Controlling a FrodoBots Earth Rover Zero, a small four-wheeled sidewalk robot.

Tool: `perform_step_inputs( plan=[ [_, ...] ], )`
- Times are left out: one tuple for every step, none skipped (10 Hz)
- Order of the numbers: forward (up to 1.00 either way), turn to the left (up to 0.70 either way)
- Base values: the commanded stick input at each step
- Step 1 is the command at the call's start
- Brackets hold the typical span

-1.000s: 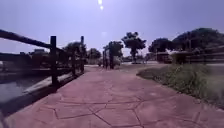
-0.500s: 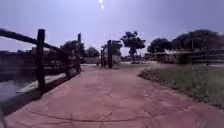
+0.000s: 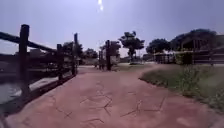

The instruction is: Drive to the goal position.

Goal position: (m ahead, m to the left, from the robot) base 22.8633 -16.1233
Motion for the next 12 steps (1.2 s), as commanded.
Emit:
perform_step_inputs(
  plan=[
    [1.00,0.01],
    [1.00,0.01],
    [1.00,0.01],
    [1.00,0.01],
    [1.00,0.01],
    [1.00,0.01],
    [1.00,0.01],
    [1.00,0.01],
    [1.00,0.01],
    [1.00,0.01],
    [1.00,0.01],
    [1.00,0.01]
  ],
)
